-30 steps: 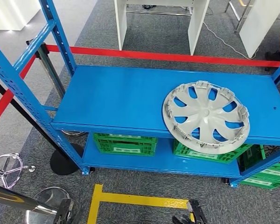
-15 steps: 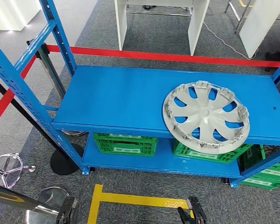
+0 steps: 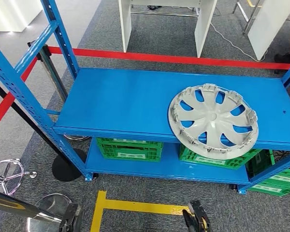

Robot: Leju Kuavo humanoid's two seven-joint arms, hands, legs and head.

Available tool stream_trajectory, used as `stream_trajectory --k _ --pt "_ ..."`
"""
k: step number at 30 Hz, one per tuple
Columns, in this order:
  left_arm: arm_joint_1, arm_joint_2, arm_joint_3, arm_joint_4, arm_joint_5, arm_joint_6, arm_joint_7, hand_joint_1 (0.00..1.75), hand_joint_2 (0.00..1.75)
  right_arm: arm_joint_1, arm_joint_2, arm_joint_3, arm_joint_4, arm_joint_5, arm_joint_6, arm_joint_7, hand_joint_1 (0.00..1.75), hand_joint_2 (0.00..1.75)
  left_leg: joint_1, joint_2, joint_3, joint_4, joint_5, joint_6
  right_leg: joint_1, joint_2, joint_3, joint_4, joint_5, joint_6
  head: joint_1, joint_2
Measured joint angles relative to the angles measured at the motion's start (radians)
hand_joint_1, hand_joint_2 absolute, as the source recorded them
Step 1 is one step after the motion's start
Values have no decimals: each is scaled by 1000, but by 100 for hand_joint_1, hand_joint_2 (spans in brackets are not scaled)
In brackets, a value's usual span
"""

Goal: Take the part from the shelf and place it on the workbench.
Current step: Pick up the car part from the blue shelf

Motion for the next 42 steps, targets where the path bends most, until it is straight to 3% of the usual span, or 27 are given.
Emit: stream_trajectory --k 10,18,23,36,42 --pt "-23 5 -60 1 42 -33 35 0 0 -32 -18 183 -188 -48 266 -19 0 175 0 0 0 0 0 0 0 0 0 0 0 0 0 0" --pt "-25 10 -98 2 61 -33 38 0 0 -31 -70 289 -311 -99 382 -38 0 175 0 0 0 0 0 0 0 0 -1 0 0 0 0 0" --pt "-25 11 -113 2 74 -33 35 0 0 -23 -109 330 -376 -132 461 -92 0 175 0 0 0 0 0 0 0 0 0 0 0 0 0 0" --pt "-17 15 -129 2 118 -25 11 0 0 12 -167 346 -612 -195 480 -142 0 175 0 0 -1 0 0 0 0 0 -1 0 0 0 0 0" --pt "-3 16 -136 3 155 -21 -14 0 0 22 -185 336 -794 -254 457 -144 0 175 0 0 -1 0 0 0 0 0 -1 0 0 0 0 0"
